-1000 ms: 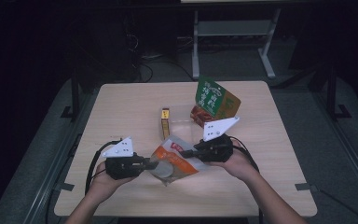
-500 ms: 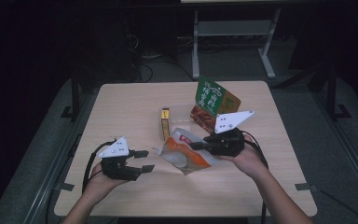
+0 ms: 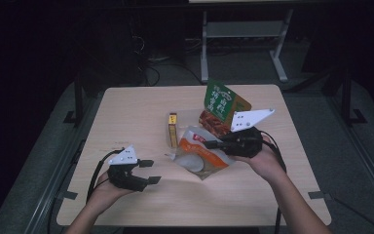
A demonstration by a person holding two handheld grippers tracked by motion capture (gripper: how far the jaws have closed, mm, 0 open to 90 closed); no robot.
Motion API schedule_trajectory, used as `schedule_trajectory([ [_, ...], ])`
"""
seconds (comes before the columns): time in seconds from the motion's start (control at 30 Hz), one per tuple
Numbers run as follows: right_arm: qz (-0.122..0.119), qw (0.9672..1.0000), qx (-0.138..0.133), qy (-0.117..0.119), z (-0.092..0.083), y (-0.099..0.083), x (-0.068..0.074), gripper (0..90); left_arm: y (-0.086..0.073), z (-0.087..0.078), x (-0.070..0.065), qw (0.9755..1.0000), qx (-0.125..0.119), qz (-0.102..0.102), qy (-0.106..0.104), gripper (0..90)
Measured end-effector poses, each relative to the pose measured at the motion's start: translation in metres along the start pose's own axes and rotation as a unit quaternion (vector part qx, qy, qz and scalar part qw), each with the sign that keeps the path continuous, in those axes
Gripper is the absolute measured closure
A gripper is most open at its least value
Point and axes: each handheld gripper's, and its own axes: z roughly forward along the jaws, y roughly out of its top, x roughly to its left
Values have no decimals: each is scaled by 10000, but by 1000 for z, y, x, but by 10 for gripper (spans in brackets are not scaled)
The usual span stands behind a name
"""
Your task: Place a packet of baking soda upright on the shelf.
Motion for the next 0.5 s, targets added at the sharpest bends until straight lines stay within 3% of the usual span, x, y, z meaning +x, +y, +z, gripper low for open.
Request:
schedule_trajectory([
  [0.23,37,9997,-28,-249,-9,14,-8,900,-1,0,1,9999,-45,-104,-6,327],
  [0.5,156,9985,-27,-515,-13,28,-18,900,-1,-1,4,10000,30,11,49,326],
])
